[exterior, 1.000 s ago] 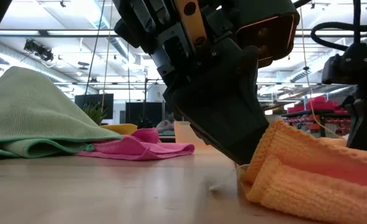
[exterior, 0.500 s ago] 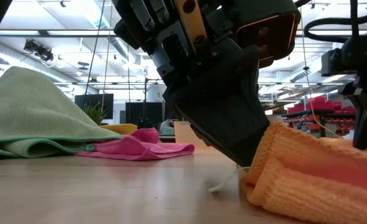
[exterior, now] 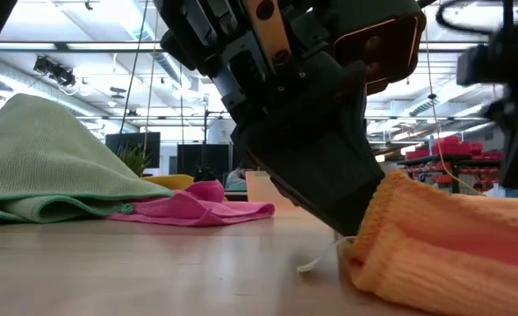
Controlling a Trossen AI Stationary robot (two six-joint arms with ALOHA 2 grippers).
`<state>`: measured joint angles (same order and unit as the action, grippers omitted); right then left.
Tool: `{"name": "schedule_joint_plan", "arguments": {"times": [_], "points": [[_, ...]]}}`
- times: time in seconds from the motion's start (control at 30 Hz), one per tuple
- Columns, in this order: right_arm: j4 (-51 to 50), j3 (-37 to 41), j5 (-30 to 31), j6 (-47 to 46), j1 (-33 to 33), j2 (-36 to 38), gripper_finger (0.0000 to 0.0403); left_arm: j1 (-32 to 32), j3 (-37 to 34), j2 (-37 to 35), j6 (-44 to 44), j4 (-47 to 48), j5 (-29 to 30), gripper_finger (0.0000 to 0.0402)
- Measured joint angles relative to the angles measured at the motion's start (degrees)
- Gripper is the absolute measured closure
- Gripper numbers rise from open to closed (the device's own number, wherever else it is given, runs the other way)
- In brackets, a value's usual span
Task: Fold microfiber towels
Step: Fold the left orange microfiber cloth
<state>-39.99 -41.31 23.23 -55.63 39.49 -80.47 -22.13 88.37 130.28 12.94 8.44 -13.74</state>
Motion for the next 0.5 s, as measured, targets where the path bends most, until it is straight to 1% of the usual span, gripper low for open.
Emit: {"name": "schedule_joint_plan", "arguments": {"times": [0.07,0.13,0.23,0.3,0.37,0.43,0.5], "points": [[2.8,-2.5,-0.8,0.4,3.0,0.4,0.04,0.0,0.0,0.0,-0.7,-0.6,0.0,0.0384],[9.3,-4.0,-0.3,0.6,7.1,-0.2,0.04,0.0,-0.1,-0.4,-2.6,-0.5,0.1,0.0376],[20.8,-4.6,3.8,2.6,13.9,-3.6,0.0395,0.0,-0.2,-2.0,-6.2,1.4,0.4,0.0351],[27.4,-5.4,7.8,4.7,18.0,-7.0,0.0387,0.0,0.7,-3.5,-7.8,3.1,0.5,0.033],[31.4,-6.5,10.8,7.9,21.2,-11.3,0.0375,0.0,1.9,-5.7,-8.7,4.8,0.5,0.0306],[34.8,-8.2,12.3,12.0,23.6,-16.1,0.036,0.0,2.6,-7.5,-9.3,5.6,0.7,0.0285],[37.4,-10.6,12.6,15.8,24.9,-20.9,0.0344,-0.6,2.7,-8.2,-10.0,6.4,0.8,0.0266]]}}
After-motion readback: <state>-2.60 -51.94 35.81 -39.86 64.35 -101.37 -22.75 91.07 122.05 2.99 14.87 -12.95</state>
